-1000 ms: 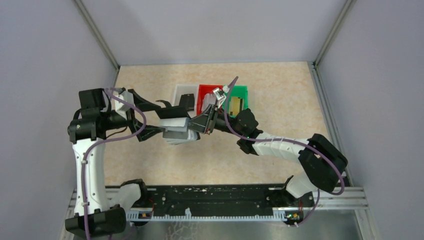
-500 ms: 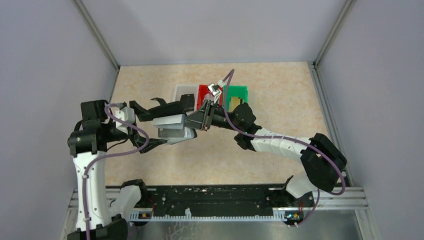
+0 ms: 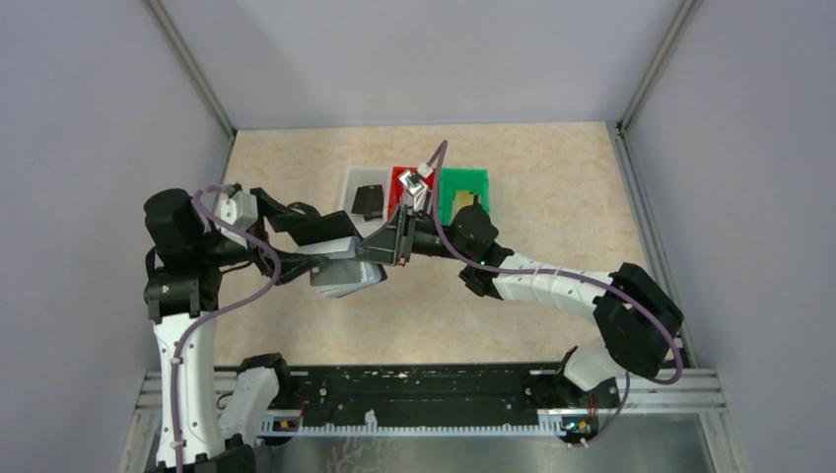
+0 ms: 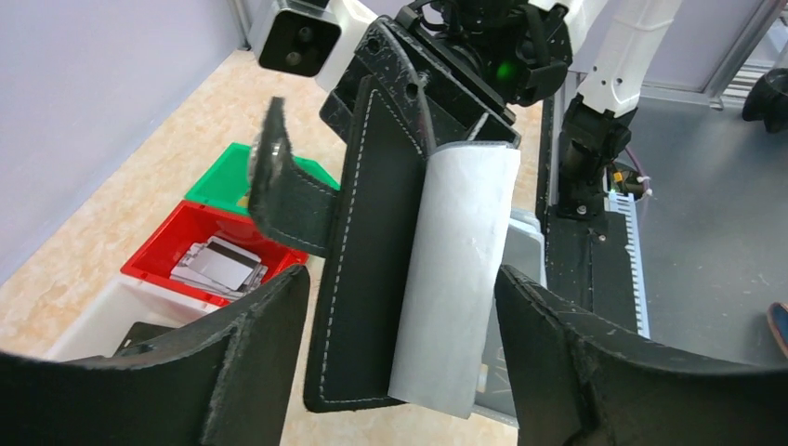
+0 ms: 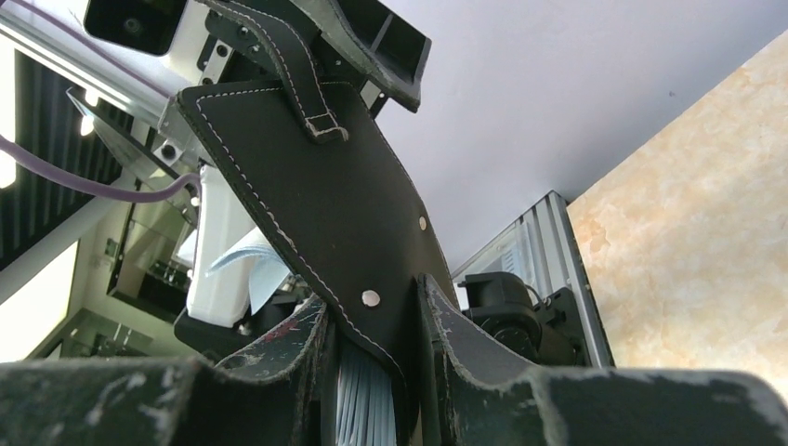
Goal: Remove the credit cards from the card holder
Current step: Remove the credit card from the card holder.
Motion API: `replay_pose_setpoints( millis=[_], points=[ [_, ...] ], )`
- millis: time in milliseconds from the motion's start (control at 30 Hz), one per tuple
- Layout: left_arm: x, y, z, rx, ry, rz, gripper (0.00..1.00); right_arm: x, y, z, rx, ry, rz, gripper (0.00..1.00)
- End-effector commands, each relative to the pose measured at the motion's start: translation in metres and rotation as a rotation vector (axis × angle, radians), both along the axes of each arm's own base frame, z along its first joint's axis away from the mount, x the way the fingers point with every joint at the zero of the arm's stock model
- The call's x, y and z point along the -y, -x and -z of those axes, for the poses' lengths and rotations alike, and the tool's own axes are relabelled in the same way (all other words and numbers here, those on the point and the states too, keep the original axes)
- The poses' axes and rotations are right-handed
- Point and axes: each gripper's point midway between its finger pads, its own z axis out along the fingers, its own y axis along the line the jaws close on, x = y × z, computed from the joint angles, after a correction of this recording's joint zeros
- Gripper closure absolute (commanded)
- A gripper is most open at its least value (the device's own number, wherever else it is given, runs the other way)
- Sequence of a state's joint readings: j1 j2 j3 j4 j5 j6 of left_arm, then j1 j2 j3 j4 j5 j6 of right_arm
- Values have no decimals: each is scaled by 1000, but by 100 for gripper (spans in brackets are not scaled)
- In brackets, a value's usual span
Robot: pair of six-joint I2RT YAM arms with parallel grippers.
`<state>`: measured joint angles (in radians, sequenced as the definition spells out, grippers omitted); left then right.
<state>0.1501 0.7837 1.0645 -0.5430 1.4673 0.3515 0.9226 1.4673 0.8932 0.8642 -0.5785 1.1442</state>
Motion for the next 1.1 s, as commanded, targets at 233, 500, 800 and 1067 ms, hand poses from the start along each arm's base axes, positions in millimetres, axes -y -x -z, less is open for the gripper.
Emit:
replay_pose_setpoints(
  millis=[233, 500, 800, 1067],
  points=[
    [3, 15, -6, 99, -28, 30, 14, 7, 11, -49, 76, -129, -17, 100],
    [-5, 11, 17, 220, -138, -49, 16, 5, 8, -59, 47, -153, -25, 100],
    [-2, 4, -10, 123, -48, -65, 25, 7, 17, -52, 88, -131, -53, 100],
    [1, 5, -17, 64, -8, -32, 50, 7, 22, -50, 115, -129, -74, 100]
  ],
)
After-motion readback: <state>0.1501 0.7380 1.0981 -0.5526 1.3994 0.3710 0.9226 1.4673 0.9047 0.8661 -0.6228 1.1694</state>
